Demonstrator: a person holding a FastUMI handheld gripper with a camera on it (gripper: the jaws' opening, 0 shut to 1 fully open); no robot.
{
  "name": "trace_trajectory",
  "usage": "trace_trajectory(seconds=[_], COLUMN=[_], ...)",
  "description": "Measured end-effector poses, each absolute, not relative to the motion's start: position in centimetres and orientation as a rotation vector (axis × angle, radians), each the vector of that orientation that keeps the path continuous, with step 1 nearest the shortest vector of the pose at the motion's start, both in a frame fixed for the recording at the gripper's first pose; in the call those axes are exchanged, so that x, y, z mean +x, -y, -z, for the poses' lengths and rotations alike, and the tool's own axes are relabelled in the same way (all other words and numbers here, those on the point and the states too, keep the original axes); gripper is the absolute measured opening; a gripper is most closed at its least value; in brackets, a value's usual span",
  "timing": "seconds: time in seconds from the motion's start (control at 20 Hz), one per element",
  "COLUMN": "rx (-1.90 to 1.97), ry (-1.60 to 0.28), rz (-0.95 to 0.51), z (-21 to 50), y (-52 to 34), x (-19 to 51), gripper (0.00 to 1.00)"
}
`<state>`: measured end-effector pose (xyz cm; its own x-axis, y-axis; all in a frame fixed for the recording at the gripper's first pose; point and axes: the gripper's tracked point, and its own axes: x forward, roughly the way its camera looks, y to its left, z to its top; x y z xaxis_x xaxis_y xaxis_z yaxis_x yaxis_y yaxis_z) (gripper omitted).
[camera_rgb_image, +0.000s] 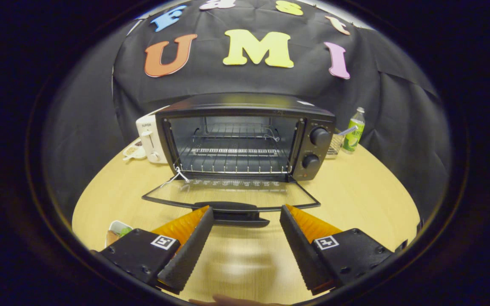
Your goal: Open the toaster oven, put the food inside, and close the toaster oven door.
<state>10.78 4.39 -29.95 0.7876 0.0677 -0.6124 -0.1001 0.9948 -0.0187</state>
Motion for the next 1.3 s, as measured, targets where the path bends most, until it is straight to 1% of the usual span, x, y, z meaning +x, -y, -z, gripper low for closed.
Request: trace_trajectory(seconds=[0.3, 0.45, 0.7, 0.95, 1.3], rx=[0.023, 0.086, 0.221, 0.38, 0.464], ry=[-0.666, -0.706, -0.771, -0.952, -1.143], rz=[-0.192, -0.239, -0.402, -0.572, -0.684], z=[27.2, 26.7, 25.1, 25.5, 27.6], y=[-4.3, -4.8, -7.8, -11.7, -15.5], x=[7.4, 5.7, 2.8, -1.0, -3.4], gripper=[1.0, 0.99, 0.98, 0.97, 0.96])
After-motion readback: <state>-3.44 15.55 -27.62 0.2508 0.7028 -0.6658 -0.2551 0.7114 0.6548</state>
